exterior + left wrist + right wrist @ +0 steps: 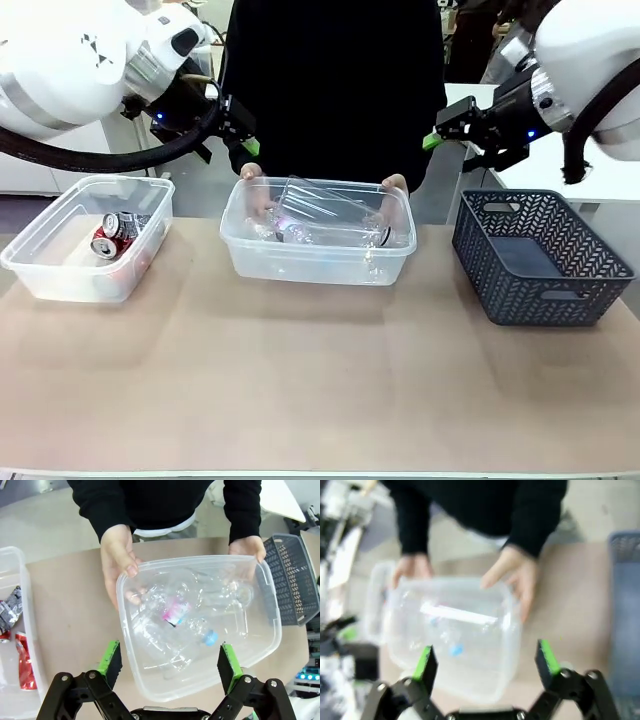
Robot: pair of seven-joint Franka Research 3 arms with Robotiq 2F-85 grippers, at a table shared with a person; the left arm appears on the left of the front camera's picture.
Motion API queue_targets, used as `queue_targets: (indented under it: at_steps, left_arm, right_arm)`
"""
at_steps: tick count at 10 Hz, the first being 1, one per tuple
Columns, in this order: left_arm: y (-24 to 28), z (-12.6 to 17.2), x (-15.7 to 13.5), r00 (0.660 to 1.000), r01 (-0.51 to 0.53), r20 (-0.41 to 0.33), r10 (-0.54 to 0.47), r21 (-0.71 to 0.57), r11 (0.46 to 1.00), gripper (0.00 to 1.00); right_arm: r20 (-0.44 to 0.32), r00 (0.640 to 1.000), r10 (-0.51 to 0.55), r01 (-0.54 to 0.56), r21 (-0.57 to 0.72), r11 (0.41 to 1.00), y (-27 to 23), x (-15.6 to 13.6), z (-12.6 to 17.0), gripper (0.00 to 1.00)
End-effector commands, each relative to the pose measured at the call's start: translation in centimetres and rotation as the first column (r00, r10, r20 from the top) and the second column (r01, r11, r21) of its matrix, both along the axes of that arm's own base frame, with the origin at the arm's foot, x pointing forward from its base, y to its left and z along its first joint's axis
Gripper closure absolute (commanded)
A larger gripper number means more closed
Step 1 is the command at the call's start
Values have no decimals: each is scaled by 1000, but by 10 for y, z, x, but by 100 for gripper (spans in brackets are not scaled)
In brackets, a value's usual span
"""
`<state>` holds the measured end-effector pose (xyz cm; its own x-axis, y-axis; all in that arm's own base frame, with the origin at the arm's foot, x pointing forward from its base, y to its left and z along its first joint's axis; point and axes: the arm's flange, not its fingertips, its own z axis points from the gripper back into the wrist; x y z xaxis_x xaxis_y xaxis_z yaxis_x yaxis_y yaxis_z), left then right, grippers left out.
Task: Sort the waste into each basket.
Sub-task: Release the Organizing box you were holding.
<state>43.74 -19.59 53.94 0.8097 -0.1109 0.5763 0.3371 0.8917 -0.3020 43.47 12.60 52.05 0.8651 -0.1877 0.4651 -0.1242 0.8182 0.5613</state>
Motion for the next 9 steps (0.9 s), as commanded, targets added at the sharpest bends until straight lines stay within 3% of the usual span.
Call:
queue_targets:
  at_steps: [1,2,4,5,7,8,9]
  left_arm:
    - [9,9,-3,999,17,-51,-21,-72,997,0]
    - [37,24,-12,978,54,-182,-98,-230,972,0]
    - [86,37,-27,940,-11,-300,-165,-509,861,0]
    - [106,35,-33,936,-61,-312,-164,-601,797,0]
    - [127,29,-58,941,-21,-238,-241,-750,661,0]
    - [133,21,-72,949,-16,-209,-235,-779,627,0]
    - [140,4,-83,946,-67,-244,-211,-787,613,0]
  right_arm:
    - [-158,947,280,-235,255,938,-14,-29,16,0]
    - [-207,916,342,-230,428,874,-39,-57,35,0]
    - [-262,933,247,-51,583,811,-80,-92,51,0]
    - [-252,947,200,-2,616,787,-97,-103,48,0]
    - [-286,953,102,117,657,745,-140,-119,29,0]
    - [-306,952,17,203,671,713,-169,-130,19,0]
    - [-315,948,-51,264,683,681,-196,-143,7,0]
